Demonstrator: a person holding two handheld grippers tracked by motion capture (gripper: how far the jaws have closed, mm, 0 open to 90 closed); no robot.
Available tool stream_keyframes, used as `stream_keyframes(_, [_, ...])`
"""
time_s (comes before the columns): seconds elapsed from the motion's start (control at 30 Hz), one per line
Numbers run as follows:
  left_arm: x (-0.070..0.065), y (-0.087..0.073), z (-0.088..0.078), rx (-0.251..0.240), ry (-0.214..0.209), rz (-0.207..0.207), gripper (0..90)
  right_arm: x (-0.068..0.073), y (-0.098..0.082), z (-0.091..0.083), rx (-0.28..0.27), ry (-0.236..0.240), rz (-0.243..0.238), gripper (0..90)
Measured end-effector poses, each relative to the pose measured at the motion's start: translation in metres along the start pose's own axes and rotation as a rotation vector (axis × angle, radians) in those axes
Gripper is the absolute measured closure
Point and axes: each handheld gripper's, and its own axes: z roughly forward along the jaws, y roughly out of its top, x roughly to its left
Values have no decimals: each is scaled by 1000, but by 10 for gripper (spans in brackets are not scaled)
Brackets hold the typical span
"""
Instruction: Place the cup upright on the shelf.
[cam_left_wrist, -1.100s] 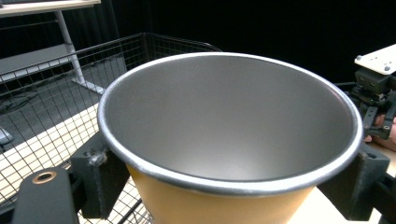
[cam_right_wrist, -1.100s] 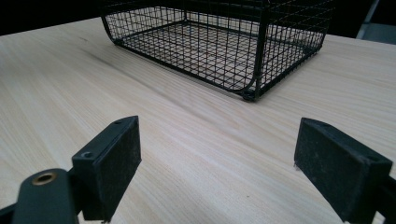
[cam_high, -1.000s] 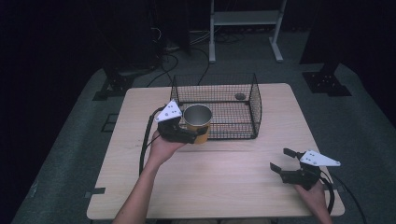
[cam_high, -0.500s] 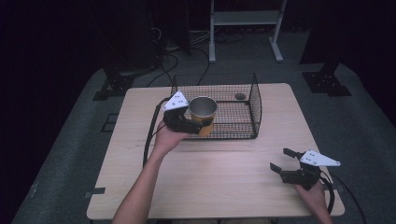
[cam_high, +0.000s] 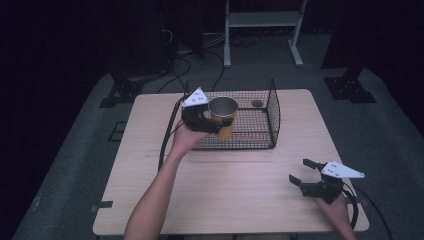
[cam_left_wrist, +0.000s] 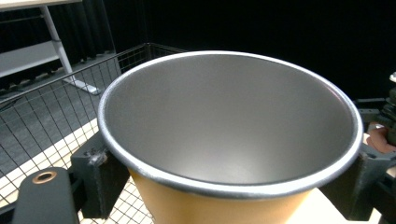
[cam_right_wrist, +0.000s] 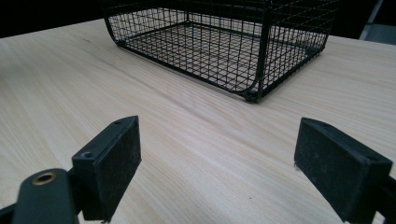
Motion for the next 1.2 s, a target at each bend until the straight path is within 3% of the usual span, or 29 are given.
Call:
stream_keyframes(0.37, [22, 6, 18, -19, 7, -33, 142, 0, 0, 0, -2, 4, 3, 136])
stream_keyframes(0.67, [38, 7, 36, 9, 9, -44, 141, -1, 0, 0, -6, 8, 2, 136])
stream_keyframes(0.97, [45, 1, 46, -5, 20, -44, 141, 0, 0, 0, -6, 11, 3, 136])
stream_keyframes(1.2, [50, 3, 61, 45, 18, -38, 141, -1, 0, 0, -8, 12, 4, 136])
